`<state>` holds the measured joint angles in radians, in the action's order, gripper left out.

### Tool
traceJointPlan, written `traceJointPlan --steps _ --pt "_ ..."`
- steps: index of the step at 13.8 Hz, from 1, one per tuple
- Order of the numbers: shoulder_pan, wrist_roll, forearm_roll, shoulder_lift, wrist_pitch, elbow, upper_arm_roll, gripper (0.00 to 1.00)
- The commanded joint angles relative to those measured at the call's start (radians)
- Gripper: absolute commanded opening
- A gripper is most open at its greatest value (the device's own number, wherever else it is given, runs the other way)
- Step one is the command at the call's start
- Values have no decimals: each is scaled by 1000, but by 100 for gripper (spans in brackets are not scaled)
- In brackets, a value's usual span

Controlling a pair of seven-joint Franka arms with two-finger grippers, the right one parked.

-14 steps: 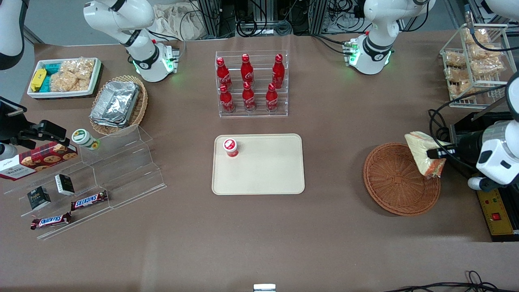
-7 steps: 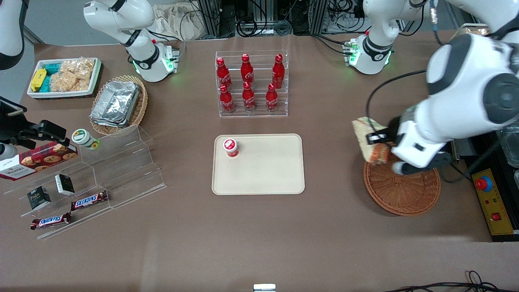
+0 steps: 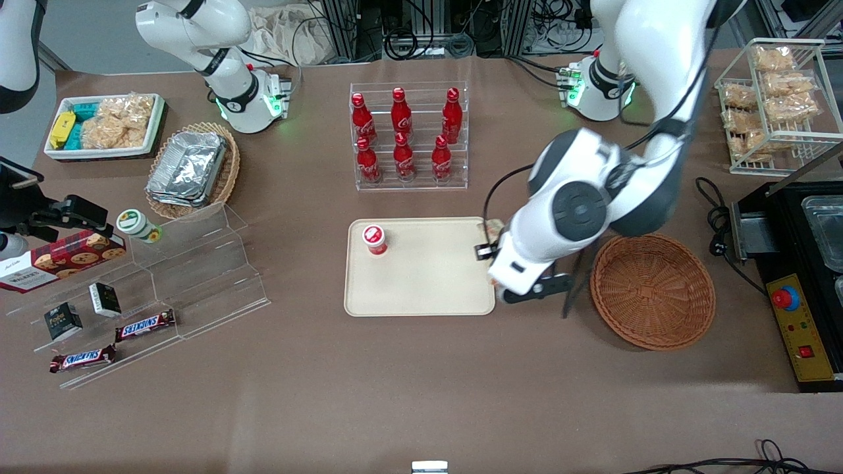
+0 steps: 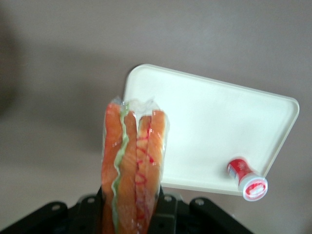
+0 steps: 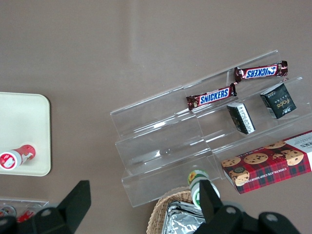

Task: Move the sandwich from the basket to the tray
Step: 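Carry the sandwich over the cream tray with the left gripper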

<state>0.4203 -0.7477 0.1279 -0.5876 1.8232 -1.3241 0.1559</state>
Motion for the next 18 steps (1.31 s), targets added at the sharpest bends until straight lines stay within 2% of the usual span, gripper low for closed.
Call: traceJointPlan --steps 1,4,7,9,10,11,13,16,18 --pt "47 -45 -5 -82 112 -12 -12 35" --pt "64 -41 -10 -170 168 -15 -12 35" --pt "71 -13 -36 -202 191 -35 -12 37" --pt "77 -9 -50 -205 241 -72 -12 43" --pt "77 -9 -50 -204 249 -76 -12 64" --pt "75 -9 -50 -198 245 -75 -13 100" --pt "68 -24 -51 -164 226 -66 -15 100" --pt "66 -24 -53 -91 109 -21 -22 100" --pt "57 -21 -77 -34 58 -11 -30 100"
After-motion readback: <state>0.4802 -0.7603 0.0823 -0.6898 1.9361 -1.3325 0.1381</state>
